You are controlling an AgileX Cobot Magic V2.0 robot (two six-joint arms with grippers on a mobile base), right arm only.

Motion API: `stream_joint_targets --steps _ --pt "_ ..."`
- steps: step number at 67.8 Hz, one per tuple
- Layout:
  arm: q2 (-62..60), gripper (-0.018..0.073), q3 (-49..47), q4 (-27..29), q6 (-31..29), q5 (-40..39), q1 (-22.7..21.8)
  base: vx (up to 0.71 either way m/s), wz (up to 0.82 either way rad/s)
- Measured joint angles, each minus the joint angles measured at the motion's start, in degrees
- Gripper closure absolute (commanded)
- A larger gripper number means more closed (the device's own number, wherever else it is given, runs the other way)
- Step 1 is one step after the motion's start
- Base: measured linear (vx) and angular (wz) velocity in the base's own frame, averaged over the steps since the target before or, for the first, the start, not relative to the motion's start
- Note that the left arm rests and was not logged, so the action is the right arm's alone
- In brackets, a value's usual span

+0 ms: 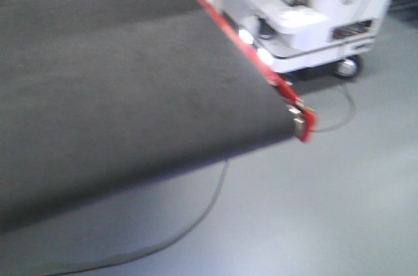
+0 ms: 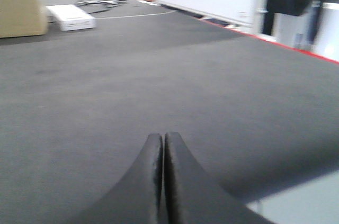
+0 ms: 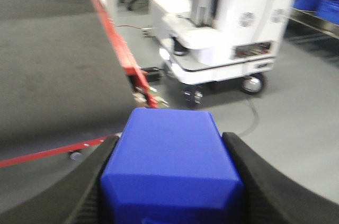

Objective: Pour parts from conveyor to right shelf

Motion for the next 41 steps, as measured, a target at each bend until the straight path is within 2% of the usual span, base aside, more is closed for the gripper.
stream_joint_targets --steps 41 --pt "0.00 0.0565 0.00 0.00 0.00 0.00 0.00 -0.29 -0.58"
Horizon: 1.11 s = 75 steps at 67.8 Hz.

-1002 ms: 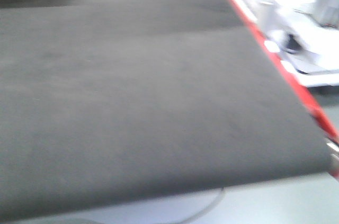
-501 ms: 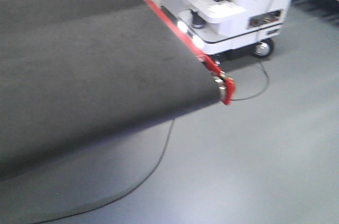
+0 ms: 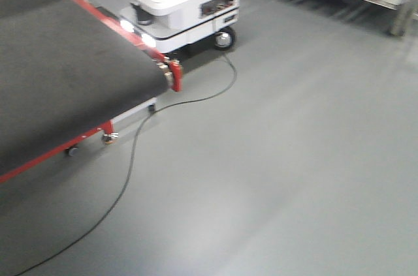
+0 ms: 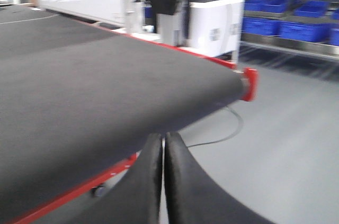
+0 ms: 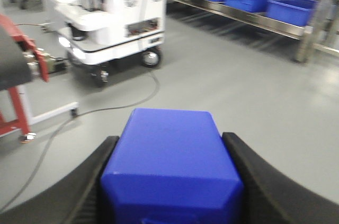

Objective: Pour parts from conveyor to right shelf

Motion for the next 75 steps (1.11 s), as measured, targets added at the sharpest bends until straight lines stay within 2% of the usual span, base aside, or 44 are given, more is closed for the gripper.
stream_joint_targets --steps 33,75 --pt "0.00 0.0565 0.00 0.00 0.00 0.00 0.00 -0.30 -0.60" --pt "0.00 0.0565 0.00 0.00 0.00 0.00 0.00 -0.23 -0.81"
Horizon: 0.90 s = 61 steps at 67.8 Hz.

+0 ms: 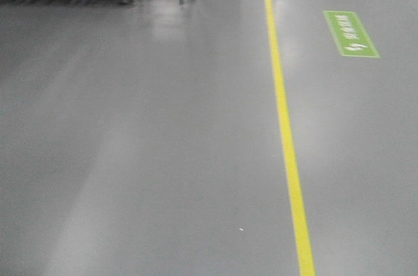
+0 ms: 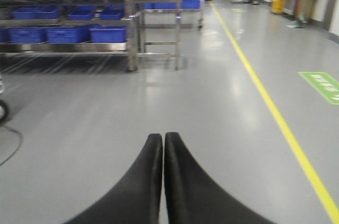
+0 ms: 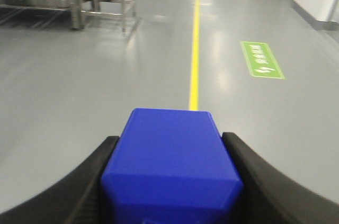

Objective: Pour parts from conveyor to right shelf

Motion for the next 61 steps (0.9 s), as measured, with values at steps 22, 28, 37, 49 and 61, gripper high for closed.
stream_joint_targets --steps 22,28,37,49,61 --pt "0.00 0.0565 0.00 0.00 0.00 0.00 0.00 -0.12 -0.47" --pt "0.00 0.0565 0.00 0.00 0.00 0.00 0.00 -0.04 -0.29" --pt "0.00 0.0565 0.00 0.00 0.00 0.00 0.00 0.00 -0.20" --pt "0.00 0.0565 0.00 0.00 0.00 0.00 0.00 0.05 -0.11" --pt "0.00 0.0565 0.00 0.00 0.00 0.00 0.00 0.08 -0.13"
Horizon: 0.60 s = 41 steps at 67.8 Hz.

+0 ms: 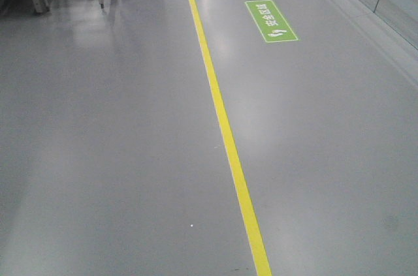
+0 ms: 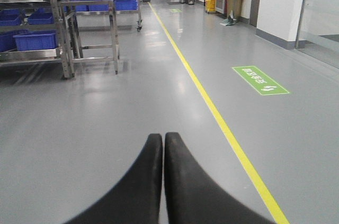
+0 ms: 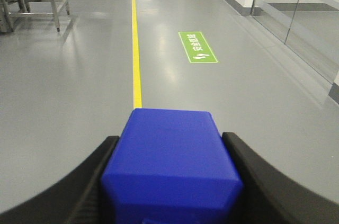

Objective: Pour parts from conveyor to right shelf

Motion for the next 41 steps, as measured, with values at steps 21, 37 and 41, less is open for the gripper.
stream_joint_targets --steps 21,37,41 --pt "0.00 0.0565 0.00 0.00 0.00 0.00 0.00 0.14 -0.18" --pt "0.00 0.0565 0.00 0.00 0.00 0.00 0.00 0.23 -0.11" --pt "0.00 0.0565 0.00 0.00 0.00 0.00 0.00 0.28 -0.06"
